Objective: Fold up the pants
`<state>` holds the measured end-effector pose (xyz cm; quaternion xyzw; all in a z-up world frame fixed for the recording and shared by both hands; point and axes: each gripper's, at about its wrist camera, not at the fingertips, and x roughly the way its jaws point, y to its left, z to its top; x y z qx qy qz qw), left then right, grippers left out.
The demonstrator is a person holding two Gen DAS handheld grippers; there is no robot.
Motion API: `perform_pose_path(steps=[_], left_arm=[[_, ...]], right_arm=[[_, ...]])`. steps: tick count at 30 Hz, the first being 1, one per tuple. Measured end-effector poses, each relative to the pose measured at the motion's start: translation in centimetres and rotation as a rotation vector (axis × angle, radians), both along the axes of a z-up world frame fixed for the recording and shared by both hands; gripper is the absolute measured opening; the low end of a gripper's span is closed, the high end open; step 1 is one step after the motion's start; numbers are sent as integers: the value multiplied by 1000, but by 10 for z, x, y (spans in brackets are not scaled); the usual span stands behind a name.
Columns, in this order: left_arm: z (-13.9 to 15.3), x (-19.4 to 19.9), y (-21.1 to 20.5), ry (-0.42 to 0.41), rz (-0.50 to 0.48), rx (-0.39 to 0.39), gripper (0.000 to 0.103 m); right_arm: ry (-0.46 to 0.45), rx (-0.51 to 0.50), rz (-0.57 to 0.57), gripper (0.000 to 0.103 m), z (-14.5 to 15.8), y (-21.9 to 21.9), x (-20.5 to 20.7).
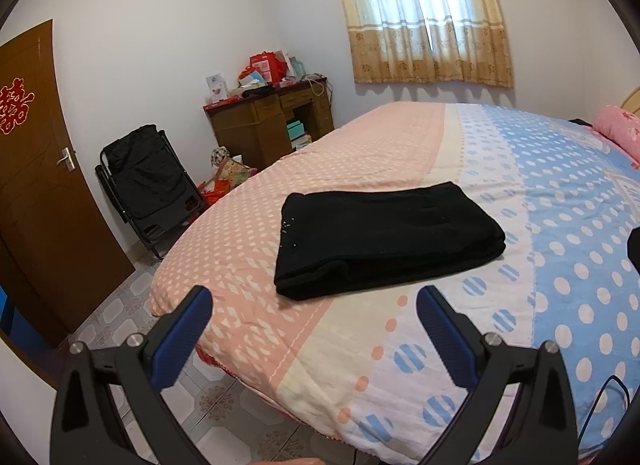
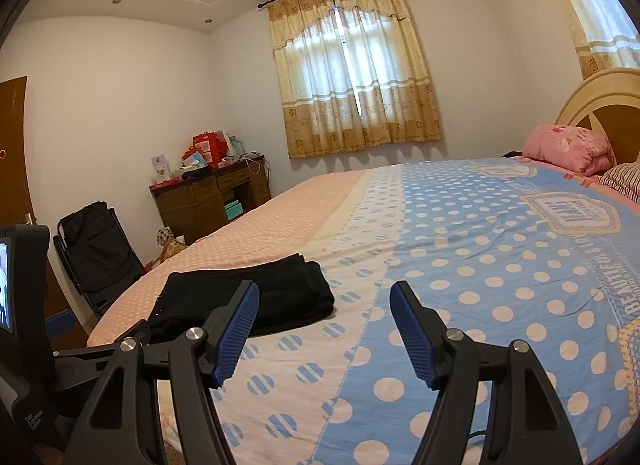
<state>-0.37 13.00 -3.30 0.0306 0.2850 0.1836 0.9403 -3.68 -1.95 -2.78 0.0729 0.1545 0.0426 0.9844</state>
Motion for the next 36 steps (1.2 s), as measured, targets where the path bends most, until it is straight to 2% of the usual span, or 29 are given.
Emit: perform_pose_path(steps=[28, 36], left_arm=[[7, -1, -1, -27, 3, -39, 103], [5, 3, 0, 6, -3, -61, 103]], right_arm=[[-10, -7, 5, 70, 5, -1, -3], [11, 9, -5, 70, 3, -8, 2]])
